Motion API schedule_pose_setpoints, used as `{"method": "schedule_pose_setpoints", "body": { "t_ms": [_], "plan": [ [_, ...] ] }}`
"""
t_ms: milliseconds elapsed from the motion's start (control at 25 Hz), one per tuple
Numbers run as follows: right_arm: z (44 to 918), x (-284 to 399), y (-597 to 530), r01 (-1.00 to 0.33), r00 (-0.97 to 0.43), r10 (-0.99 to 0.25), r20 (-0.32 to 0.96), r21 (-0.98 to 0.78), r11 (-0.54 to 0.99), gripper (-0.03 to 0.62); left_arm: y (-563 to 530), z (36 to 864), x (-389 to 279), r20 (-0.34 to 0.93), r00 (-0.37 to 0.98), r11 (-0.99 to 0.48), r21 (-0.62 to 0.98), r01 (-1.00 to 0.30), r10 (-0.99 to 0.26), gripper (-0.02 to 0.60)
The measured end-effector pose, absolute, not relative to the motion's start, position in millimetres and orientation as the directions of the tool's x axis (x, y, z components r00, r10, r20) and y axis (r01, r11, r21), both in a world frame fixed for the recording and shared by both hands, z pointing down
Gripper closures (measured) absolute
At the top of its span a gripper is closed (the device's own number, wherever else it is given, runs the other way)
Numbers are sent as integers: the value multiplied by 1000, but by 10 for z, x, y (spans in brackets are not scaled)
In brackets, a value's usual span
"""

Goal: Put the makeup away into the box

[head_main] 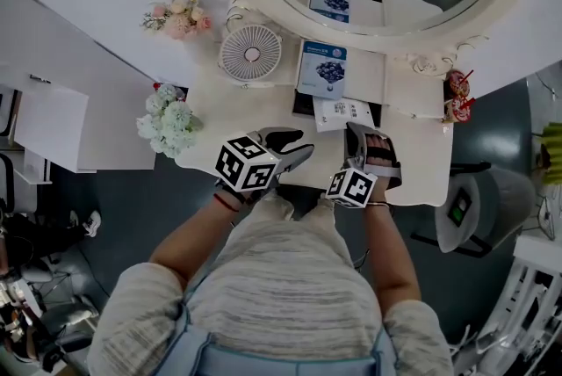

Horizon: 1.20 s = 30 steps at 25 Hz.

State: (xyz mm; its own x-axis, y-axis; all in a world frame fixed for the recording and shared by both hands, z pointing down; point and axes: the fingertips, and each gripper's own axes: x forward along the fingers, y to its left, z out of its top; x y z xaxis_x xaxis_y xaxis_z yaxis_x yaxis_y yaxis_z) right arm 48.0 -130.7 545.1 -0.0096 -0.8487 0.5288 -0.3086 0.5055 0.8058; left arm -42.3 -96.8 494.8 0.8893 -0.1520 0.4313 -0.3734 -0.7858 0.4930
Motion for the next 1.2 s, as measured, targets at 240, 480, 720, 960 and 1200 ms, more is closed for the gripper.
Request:
{"method": "schedule_pose_setpoints", "body": {
  "t_ms": [240, 480, 720, 960, 1200],
  "plan": [
    [5484, 465, -1469, -321, 4, -833, 553, 790, 522, 585, -939, 4963, -428, 440, 887, -794, 486, -366, -140, 416],
    [5550, 410, -1597, -325, -1, -809, 587, 765, 555, 585, -966, 4980, -432, 460, 877, -812, 451, -369, -143, 416],
    [5611, 350, -1713, -338, -14, -785, 619, 736, 586, 585, -980, 5016, -417, 472, 871, -817, 444, -369, -137, 416],
    [5702, 330, -1796, -349, -23, -769, 639, 716, 605, 585, -1022, 5054, -416, 477, 868, -807, 454, -378, -138, 416],
    [5650, 320, -1842, -379, -44, -770, 637, 702, 602, 583, -1086, 5068, -419, 480, 866, -804, 454, -383, -140, 416]
  ]
}}
